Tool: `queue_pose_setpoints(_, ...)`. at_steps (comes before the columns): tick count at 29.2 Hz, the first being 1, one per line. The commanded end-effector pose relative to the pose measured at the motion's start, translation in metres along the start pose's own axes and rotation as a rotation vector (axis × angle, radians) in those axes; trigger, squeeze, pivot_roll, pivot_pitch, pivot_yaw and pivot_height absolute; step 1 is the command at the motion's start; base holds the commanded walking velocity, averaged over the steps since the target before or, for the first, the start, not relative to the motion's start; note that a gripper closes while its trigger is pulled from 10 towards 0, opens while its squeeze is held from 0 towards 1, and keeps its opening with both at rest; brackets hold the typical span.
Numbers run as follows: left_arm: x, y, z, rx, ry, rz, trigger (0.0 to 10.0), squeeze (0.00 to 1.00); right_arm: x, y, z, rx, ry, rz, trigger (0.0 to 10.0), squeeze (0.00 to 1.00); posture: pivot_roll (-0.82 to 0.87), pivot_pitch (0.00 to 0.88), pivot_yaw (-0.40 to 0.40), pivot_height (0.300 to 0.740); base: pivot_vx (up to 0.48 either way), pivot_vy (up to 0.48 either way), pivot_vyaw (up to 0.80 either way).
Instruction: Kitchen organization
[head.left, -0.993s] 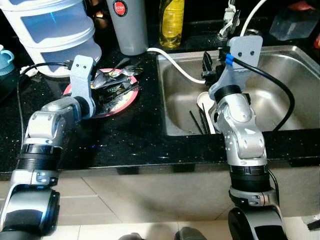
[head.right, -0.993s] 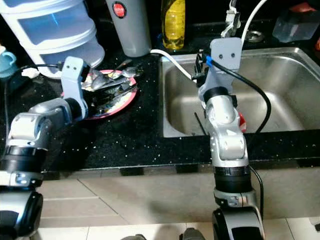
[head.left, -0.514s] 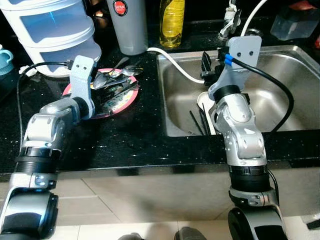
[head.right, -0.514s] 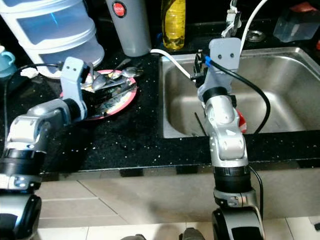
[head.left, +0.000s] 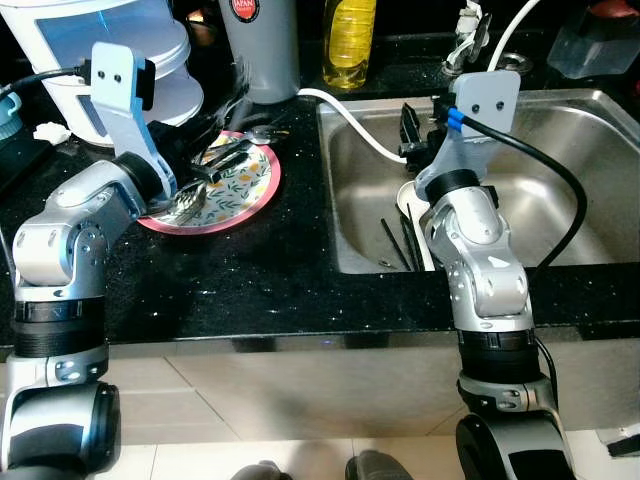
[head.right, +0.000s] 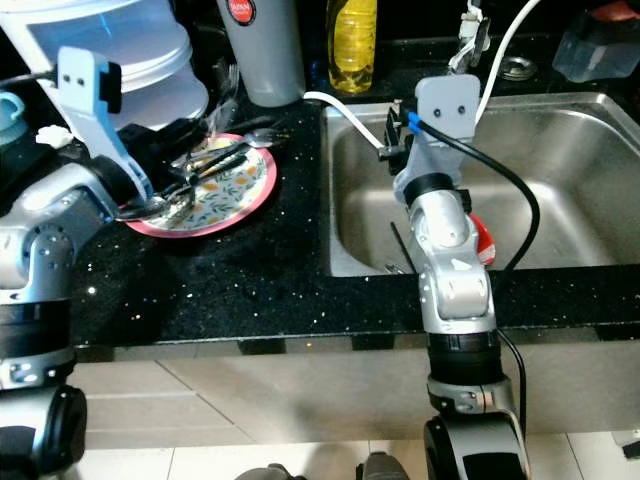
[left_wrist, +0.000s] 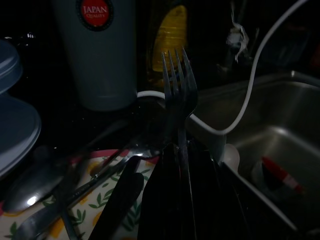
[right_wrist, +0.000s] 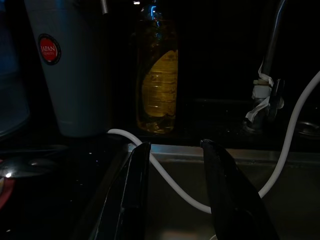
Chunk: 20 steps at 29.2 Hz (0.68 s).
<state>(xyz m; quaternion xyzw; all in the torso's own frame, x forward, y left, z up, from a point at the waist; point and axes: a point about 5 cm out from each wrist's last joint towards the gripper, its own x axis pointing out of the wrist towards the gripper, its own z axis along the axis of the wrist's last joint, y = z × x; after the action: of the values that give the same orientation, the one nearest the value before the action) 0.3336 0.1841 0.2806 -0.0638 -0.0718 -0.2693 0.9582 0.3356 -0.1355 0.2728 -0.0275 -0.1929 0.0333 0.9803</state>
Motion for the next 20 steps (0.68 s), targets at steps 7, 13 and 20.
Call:
queue_pose_setpoints(7, 0.012, -0.003, -0.004, -0.058, -0.055, 0.042, 10.0, 0.00, 0.002, 0.005, 0.000, 0.015, 0.002, 0.018, 10.0, 0.00, -0.01, 0.079, 0.046, 0.740, 0.000, 0.000, 0.00)
queue_pose_setpoints(13, 0.039, -0.020, -0.002, -0.067, -0.079, 0.004, 10.0, 0.00, 0.000, 0.007, 0.001, 0.015, 0.004, 0.026, 10.0, 0.00, -0.02, 0.085, 0.049, 0.740, 0.000, 0.000, 0.00)
queue_pose_setpoints(20, 0.079, -0.063, -0.033, -0.121, 0.041, -0.150, 10.0, 0.00, -0.004, 0.004, 0.000, 0.012, 0.008, 0.000, 10.0, 0.00, -0.04, 0.097, 0.082, 0.740, 0.000, 0.000, 0.00)
